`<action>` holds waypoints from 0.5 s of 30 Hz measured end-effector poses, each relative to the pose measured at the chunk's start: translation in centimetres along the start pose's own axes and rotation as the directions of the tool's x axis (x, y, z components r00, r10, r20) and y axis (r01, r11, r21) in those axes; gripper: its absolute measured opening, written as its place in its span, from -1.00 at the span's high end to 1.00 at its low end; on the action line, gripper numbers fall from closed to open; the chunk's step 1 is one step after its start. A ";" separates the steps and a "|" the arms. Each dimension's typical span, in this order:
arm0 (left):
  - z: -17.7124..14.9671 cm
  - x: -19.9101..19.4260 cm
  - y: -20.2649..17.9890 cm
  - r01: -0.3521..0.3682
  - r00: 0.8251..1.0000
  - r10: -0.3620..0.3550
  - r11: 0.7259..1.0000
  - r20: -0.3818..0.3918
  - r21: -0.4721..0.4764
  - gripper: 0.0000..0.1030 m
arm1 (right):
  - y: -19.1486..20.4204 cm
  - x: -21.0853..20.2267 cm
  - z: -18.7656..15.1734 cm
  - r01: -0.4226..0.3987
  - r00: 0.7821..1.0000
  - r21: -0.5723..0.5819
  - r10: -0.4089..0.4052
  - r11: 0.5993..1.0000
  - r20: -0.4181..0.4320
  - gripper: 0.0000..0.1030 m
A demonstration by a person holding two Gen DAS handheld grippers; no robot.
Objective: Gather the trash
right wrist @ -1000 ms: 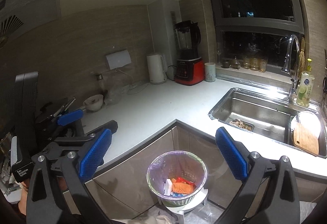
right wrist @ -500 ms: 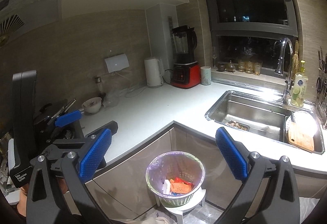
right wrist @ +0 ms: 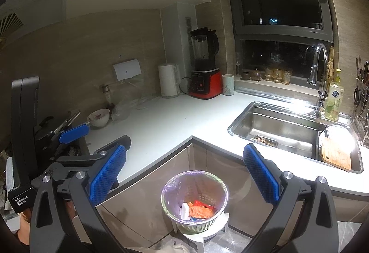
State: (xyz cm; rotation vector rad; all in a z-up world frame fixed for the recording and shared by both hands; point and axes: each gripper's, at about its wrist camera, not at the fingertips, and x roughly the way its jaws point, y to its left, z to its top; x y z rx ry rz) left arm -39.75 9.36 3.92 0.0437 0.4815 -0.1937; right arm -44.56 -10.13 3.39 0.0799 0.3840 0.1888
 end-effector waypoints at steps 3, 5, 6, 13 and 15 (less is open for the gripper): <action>-0.1 0.2 0.1 -0.008 1.000 0.008 1.000 -0.003 0.000 -0.85 | 0.1 0.3 0.1 0.001 1.000 -0.001 -0.001 1.000 -0.009 -0.96; -0.1 0.2 0.1 -0.012 1.000 0.012 1.000 -0.004 -0.001 -0.85 | 0.1 0.5 0.2 0.000 1.000 -0.001 0.000 1.000 -0.012 -0.96; -0.1 0.2 0.2 -0.013 1.000 0.013 1.000 -0.004 -0.002 -0.85 | 0.1 0.6 0.2 -0.001 1.000 0.000 0.001 1.000 -0.012 -0.96; 0.0 0.3 0.0 -0.039 0.999 0.038 0.999 0.011 0.020 -0.85 | 0.0 1.1 0.1 -0.003 1.000 0.014 0.004 1.000 -0.022 -0.96; -0.1 0.3 0.0 -0.040 0.999 0.040 0.999 0.009 0.023 -0.85 | 0.0 1.2 0.1 -0.002 1.000 0.018 0.003 1.000 -0.026 -0.96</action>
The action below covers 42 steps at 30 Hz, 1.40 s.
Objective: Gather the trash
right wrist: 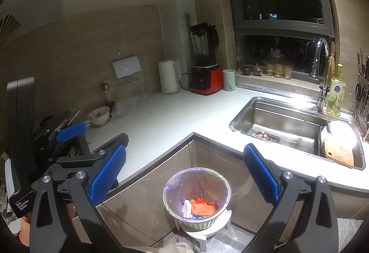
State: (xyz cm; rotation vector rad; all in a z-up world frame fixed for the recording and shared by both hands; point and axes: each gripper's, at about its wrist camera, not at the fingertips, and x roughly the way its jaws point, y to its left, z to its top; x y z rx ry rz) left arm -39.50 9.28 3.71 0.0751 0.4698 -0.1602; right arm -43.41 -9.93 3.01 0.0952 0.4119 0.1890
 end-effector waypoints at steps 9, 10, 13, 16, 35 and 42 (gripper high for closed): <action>0.0 0.3 0.4 0.011 1.000 -0.011 1.000 -0.016 -0.008 -0.85 | 0.6 0.2 -0.1 0.017 1.000 -0.002 -0.017 1.000 -0.007 -0.96; 0.0 0.3 0.4 0.009 1.000 -0.009 1.000 -0.016 -0.008 -0.85 | 0.6 0.2 -0.1 0.019 1.000 -0.003 -0.019 1.000 -0.007 -0.96; 0.0 0.4 0.5 0.005 1.000 -0.005 1.000 -0.013 -0.006 -0.85 | 0.9 0.2 -0.1 0.026 1.000 -0.008 -0.026 1.000 -0.008 -0.96; 0.0 0.4 0.6 0.006 1.000 -0.006 1.000 -0.015 -0.005 -0.85 | 1.0 0.1 -0.2 0.032 0.999 -0.012 -0.032 0.999 -0.008 -0.96; -0.5 0.5 0.7 0.008 1.000 -0.008 1.000 -0.024 -0.002 -0.85 | 1.2 0.2 -0.4 0.038 0.999 -0.009 -0.038 0.999 -0.015 -0.96; -0.6 0.7 0.5 0.011 1.000 -0.011 1.000 -0.026 -0.003 -0.85 | 1.0 0.3 -0.5 0.039 0.999 0.000 -0.039 0.999 -0.019 -0.96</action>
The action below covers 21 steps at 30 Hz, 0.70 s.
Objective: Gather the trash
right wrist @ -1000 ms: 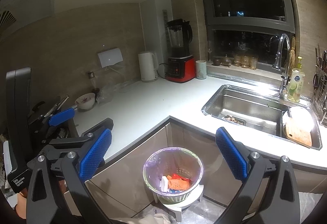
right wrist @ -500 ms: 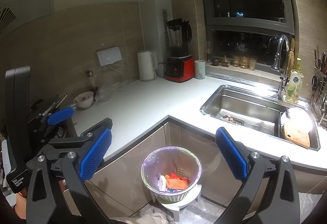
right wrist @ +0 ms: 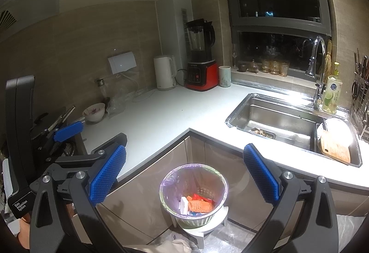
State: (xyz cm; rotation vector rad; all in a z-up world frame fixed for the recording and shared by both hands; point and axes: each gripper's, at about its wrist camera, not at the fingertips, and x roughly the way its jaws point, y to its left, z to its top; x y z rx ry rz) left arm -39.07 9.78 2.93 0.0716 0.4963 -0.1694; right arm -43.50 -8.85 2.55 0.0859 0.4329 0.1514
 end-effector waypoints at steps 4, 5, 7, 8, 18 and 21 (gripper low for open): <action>0.0 0.1 0.1 0.000 1.000 0.000 1.000 -0.001 0.002 -0.85 | 0.0 0.0 0.0 0.000 1.000 -0.001 0.000 1.000 -0.001 -0.96; 0.0 0.1 0.1 0.000 1.000 0.000 1.000 0.000 0.003 -0.85 | 0.0 0.0 0.0 0.000 1.000 -0.001 0.000 1.000 -0.001 -0.96; 0.0 0.1 0.1 0.001 1.000 -0.001 1.000 -0.001 0.002 -0.85 | 0.0 0.0 0.0 -0.001 1.000 -0.001 0.001 1.000 0.000 -0.96; 0.0 0.1 0.1 0.000 1.000 0.000 1.000 0.000 0.001 -0.85 | 0.0 0.0 0.0 0.000 1.000 -0.001 0.000 1.000 -0.001 -0.96; 0.0 0.1 0.7 -0.005 1.000 0.005 1.000 0.005 -0.005 -0.85 | 0.1 0.1 0.0 0.003 1.000 -0.002 -0.003 1.000 -0.001 -0.96; -0.1 -0.1 0.7 -0.013 1.000 0.013 1.000 0.013 -0.006 -0.85 | 0.1 0.1 -0.1 0.003 1.000 -0.001 -0.003 1.000 0.000 -0.96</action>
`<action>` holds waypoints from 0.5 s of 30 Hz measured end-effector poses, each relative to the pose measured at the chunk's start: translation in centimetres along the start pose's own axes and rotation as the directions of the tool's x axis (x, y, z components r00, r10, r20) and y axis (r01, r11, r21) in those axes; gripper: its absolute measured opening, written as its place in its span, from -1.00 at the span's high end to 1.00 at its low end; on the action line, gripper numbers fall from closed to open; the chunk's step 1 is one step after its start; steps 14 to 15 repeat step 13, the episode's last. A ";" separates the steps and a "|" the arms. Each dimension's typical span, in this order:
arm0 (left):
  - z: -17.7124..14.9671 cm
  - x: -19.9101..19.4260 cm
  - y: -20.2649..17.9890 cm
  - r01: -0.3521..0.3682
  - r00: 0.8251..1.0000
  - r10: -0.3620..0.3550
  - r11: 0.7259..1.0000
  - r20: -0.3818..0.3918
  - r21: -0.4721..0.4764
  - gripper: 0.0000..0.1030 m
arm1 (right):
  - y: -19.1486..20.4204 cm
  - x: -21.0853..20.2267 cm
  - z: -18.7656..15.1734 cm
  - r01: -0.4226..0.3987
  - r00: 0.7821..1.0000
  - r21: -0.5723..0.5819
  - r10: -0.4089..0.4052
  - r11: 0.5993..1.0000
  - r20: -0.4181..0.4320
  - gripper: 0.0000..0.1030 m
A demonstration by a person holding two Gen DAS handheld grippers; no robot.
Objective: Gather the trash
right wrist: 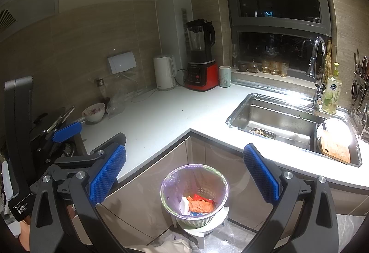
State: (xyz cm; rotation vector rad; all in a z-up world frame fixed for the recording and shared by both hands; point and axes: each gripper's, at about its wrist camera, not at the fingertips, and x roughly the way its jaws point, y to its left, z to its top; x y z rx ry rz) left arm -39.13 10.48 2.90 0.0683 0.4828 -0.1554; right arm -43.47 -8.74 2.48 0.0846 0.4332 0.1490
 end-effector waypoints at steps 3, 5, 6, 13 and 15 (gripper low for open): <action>-0.1 -0.1 -0.1 -0.006 1.000 0.006 1.000 0.005 -0.001 -0.85 | 0.1 0.0 0.0 -0.002 1.000 0.004 0.002 1.000 -0.002 -0.96; -0.1 -0.1 0.0 -0.003 1.000 0.003 1.000 0.003 0.000 -0.85 | 0.2 0.2 0.1 0.001 1.000 0.005 -0.001 1.000 -0.003 -0.96; -0.1 0.0 -0.1 -0.001 1.000 0.001 1.000 0.000 0.000 -0.85 | 0.2 0.2 0.1 0.003 1.000 0.004 -0.003 1.000 -0.004 -0.96; -0.3 0.9 0.3 0.026 0.999 -0.026 0.999 -0.043 -0.023 -0.85 | 0.5 0.8 0.1 0.008 1.000 0.008 -0.008 1.000 -0.021 -0.96; -0.3 0.9 0.3 0.026 0.999 -0.026 0.999 -0.043 -0.023 -0.85 | 0.5 0.8 0.1 0.008 1.000 0.008 -0.008 1.000 -0.021 -0.96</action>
